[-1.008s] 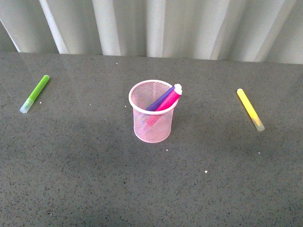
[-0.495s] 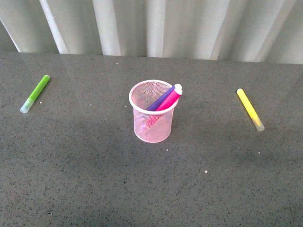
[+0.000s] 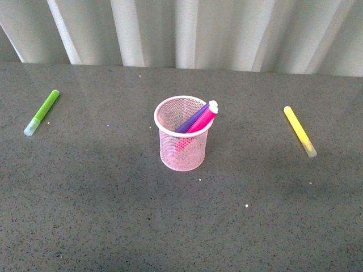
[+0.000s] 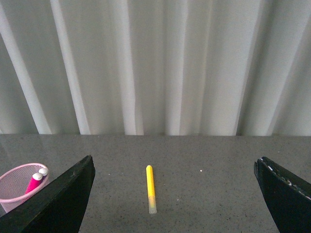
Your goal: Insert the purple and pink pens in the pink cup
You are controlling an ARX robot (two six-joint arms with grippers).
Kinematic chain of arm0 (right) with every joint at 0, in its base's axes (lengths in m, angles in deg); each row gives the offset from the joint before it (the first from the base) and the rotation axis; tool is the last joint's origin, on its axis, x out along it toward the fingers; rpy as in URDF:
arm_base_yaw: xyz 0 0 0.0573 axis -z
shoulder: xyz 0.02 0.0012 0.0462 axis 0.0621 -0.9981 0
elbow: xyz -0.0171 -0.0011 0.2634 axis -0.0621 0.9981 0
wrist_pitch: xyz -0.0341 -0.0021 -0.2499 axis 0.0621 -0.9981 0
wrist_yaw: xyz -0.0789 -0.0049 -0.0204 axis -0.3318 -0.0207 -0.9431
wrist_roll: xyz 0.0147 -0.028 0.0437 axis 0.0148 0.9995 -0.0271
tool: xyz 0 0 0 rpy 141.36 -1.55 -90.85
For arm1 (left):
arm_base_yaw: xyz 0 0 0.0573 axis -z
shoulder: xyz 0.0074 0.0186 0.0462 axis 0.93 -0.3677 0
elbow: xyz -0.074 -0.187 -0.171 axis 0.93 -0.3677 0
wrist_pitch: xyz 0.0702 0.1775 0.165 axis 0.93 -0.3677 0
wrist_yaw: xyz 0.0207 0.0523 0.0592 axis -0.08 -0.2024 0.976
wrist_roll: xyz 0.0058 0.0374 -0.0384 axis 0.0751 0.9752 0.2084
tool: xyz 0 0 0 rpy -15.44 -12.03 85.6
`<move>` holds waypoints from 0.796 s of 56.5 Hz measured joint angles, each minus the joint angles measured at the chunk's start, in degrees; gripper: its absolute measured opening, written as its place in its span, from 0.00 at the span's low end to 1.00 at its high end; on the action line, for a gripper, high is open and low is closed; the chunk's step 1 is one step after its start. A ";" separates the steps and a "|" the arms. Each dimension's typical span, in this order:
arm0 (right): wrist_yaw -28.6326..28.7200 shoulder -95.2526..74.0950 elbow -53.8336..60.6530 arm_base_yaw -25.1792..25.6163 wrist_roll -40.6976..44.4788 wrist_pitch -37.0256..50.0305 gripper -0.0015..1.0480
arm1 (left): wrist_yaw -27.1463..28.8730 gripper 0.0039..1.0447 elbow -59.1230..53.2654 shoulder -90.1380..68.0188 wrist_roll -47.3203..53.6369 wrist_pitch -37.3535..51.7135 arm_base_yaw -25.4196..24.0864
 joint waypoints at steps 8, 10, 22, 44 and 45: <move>0.00 0.00 0.00 0.00 0.00 0.00 0.93 | 0.00 0.94 0.00 0.00 0.00 0.00 0.00; 0.00 0.00 0.00 0.00 0.00 0.00 0.93 | 0.00 0.94 0.00 0.00 0.00 0.00 0.00; 0.00 0.00 0.00 0.00 0.00 0.00 0.93 | 0.00 0.94 0.00 0.00 0.00 0.00 0.00; 0.00 0.00 0.00 0.00 0.00 0.00 0.93 | -0.02 0.94 0.00 0.00 0.00 0.00 0.00; 0.00 0.00 0.00 0.00 0.00 0.00 0.93 | 0.00 0.94 0.00 0.00 0.00 0.00 0.00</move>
